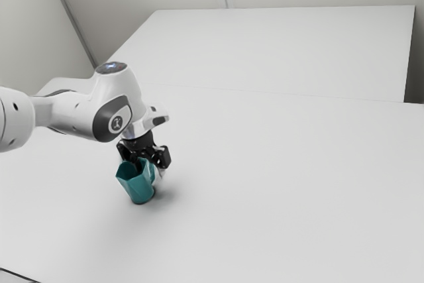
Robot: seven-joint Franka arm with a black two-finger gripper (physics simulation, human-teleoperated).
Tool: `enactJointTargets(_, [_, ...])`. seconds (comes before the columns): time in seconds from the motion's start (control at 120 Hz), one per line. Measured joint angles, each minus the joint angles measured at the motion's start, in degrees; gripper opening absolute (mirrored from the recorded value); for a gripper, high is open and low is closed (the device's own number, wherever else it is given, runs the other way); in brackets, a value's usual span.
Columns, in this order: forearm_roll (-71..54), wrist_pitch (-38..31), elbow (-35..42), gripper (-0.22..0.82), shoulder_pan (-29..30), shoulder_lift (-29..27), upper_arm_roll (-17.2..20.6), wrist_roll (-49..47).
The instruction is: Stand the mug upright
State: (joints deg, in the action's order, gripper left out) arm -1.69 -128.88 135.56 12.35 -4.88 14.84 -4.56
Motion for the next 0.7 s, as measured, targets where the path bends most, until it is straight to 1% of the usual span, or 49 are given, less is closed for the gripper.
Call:
enactJointTargets(0.133, [0.3, 4.0, -3.8, 0.51, -0.1, -1.7, 0.3, -0.5])
enactJointTargets(0.258, [0.6, 10.0, -10.1, 0.55, 0.0, -2.0, 0.3, -0.8])
enactJointTargets(0.475, [0.8, 22.1, -22.0, 0.59, 0.0, -1.5, 0.2, -1.2])
enactJointTargets(0.7, [0.8, 31.3, -34.0, 0.6, 0.0, -0.8, 0.1, -0.2])
